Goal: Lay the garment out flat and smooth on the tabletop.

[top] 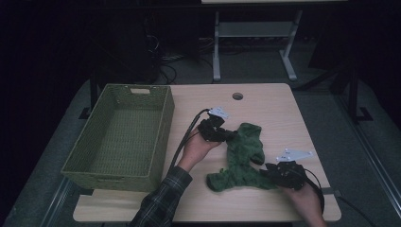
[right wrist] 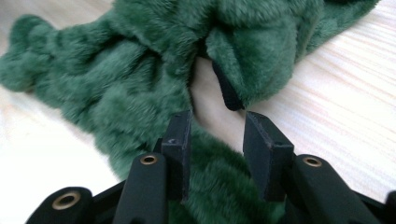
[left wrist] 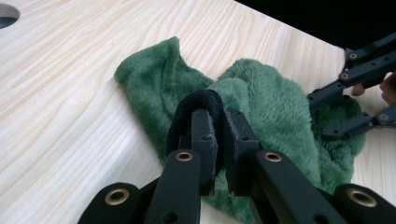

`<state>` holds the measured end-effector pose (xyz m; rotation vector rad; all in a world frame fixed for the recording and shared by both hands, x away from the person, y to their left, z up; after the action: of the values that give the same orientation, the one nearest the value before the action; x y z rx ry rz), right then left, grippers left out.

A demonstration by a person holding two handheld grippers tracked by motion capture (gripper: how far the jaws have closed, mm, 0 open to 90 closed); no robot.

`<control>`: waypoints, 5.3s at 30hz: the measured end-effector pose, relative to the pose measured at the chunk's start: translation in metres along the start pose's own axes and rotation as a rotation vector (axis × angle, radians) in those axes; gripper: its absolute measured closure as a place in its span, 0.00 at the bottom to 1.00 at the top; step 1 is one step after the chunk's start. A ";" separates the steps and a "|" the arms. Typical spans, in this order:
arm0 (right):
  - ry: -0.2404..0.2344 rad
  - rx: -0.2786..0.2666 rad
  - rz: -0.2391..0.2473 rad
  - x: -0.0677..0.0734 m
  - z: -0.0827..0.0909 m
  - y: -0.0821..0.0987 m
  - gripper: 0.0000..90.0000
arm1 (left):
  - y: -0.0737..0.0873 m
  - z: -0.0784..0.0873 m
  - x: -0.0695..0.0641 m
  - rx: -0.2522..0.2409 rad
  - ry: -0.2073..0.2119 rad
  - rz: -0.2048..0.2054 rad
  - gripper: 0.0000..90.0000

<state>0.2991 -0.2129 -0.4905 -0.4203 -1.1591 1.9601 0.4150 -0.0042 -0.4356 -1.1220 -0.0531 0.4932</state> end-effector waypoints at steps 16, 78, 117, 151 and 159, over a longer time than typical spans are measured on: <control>0.047 0.009 -0.019 -0.015 -0.026 -0.009 0.87 | 0.005 0.012 0.004 -0.011 -0.017 0.026 0.93; 0.024 0.019 -0.083 -0.070 -0.109 -0.091 0.65 | 0.027 -0.005 0.060 0.058 -0.235 0.055 0.53; 0.021 0.064 -0.046 -0.068 -0.115 -0.081 0.97 | 0.042 0.000 0.069 0.074 -0.251 0.057 0.70; 0.109 0.076 -0.054 -0.101 -0.104 -0.063 0.99 | 0.048 -0.029 0.085 0.035 -0.292 -0.002 0.95; 0.106 0.032 -0.065 -0.097 -0.095 -0.073 0.78 | 0.030 -0.015 0.082 0.028 -0.291 0.016 0.71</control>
<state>0.4537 -0.2147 -0.4891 -0.4584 -1.0604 1.8751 0.4819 0.0259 -0.4851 -1.0167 -0.2903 0.6671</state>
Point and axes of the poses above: each handheld gripper's, and its own axes: z roughly backward along the jaws, y roughly out of its underside, x roughly to its left, the point moved 5 cm from there along -z, roughly forward along the jaws, and after that the axes turned 13 degrees about -x, right-handed, at the moved point
